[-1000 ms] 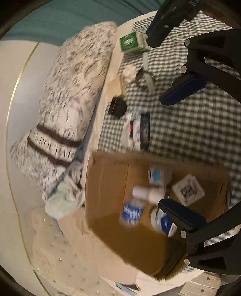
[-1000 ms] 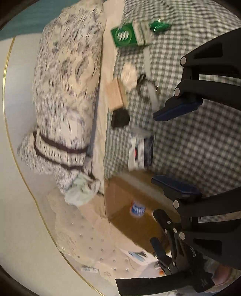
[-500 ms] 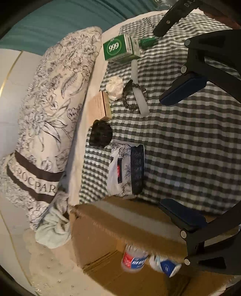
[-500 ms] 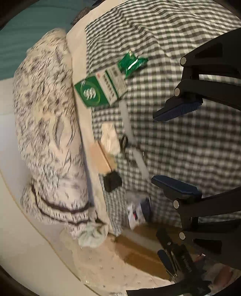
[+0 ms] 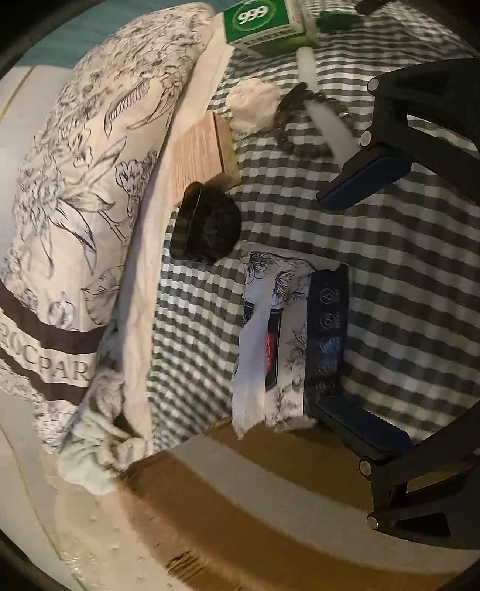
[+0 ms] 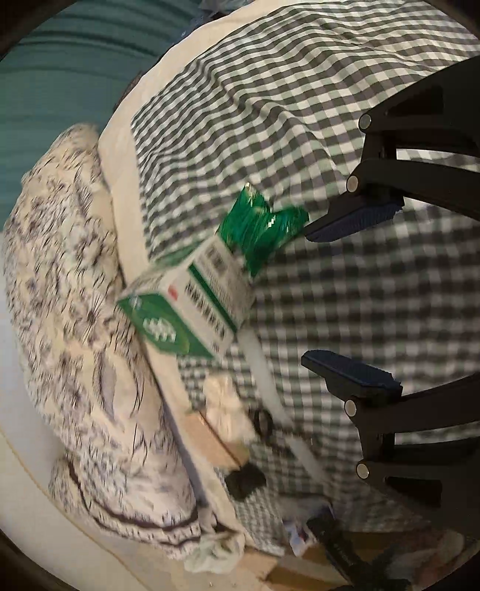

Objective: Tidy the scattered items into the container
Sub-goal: 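Grasp the floral tissue pack with the left tool while the right tool grasps the green packet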

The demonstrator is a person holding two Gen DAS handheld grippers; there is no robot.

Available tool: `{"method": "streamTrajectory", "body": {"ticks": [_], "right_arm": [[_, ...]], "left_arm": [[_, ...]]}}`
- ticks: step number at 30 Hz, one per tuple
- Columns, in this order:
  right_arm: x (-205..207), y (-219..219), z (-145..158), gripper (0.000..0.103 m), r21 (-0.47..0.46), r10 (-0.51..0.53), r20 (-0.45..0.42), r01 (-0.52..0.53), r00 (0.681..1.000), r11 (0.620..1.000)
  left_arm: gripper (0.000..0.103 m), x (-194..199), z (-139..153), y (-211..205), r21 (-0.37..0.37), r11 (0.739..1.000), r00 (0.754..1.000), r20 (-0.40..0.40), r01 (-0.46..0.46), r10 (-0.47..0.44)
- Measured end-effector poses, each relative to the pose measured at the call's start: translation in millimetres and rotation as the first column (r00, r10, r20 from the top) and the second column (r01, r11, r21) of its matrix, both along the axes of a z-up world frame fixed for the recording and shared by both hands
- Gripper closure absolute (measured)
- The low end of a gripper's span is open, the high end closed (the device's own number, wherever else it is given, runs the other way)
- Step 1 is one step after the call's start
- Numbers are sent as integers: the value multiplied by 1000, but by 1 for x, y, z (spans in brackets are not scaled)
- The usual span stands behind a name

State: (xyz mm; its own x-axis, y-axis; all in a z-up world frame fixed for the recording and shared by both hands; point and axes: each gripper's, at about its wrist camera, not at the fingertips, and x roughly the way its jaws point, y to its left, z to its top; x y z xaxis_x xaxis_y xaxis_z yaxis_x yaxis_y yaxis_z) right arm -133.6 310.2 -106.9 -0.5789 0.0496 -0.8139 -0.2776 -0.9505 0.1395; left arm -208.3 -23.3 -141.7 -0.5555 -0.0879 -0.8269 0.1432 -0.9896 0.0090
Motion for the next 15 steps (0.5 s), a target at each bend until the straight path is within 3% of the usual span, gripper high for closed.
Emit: {"method": "streamTrajectory", "body": {"ticks": [8,15], "right_arm": [[-29,14,-17,42,40,-44,23,43,999,998],[-53,36,-33,38,100,-106,31,102,994,990]], "left_arm": [[0,-22,-17,3,36,999,1000,10,-5,5],[0,-46,-38,9,-57,998,999,40,4,-2]]}}
